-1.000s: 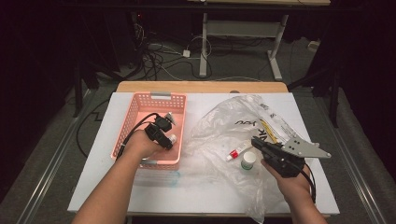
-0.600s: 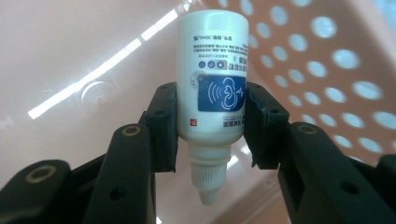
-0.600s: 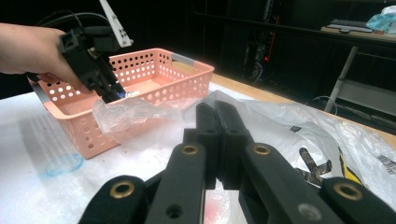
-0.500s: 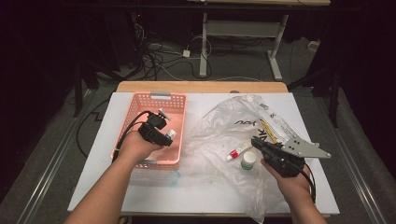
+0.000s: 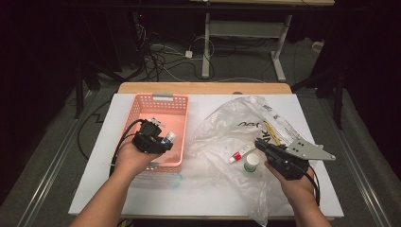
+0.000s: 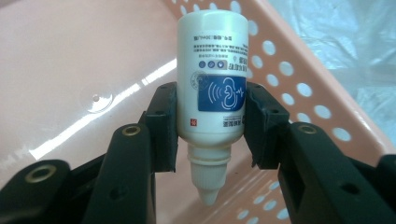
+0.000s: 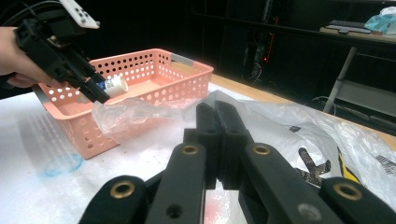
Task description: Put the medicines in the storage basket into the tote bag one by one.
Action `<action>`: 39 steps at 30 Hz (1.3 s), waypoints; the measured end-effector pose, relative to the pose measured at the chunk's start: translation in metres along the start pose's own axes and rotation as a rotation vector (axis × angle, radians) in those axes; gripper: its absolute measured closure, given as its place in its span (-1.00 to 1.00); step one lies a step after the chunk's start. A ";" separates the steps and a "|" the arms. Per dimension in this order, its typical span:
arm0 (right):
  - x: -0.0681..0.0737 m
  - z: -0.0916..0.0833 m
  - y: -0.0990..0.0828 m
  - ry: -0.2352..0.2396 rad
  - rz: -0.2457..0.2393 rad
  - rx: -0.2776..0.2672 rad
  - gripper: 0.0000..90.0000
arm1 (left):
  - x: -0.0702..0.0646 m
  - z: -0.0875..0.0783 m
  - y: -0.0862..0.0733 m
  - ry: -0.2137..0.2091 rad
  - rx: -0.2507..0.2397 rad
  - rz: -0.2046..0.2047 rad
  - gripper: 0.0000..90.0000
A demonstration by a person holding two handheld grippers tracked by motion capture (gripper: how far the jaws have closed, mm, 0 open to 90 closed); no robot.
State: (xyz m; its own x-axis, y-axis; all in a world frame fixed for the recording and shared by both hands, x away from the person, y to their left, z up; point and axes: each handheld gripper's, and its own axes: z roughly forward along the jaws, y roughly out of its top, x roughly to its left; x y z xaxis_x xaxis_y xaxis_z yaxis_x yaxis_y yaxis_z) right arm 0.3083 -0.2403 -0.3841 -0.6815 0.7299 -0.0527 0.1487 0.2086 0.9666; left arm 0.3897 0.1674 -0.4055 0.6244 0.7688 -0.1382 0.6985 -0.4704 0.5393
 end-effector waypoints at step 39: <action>0.001 0.001 -0.002 0.003 -0.007 0.007 1.00 | -0.043 -0.025 -0.033 -0.019 -0.347 0.051 0.30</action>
State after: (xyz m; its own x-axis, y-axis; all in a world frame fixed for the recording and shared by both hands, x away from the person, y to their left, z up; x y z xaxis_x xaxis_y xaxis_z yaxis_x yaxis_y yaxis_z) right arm 0.3080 -0.2389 -0.3861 -0.6846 0.7266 -0.0587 0.1491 0.2184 0.9644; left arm 0.3304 0.1606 -0.3965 0.6640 0.7384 -0.1176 0.5082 -0.3303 0.7954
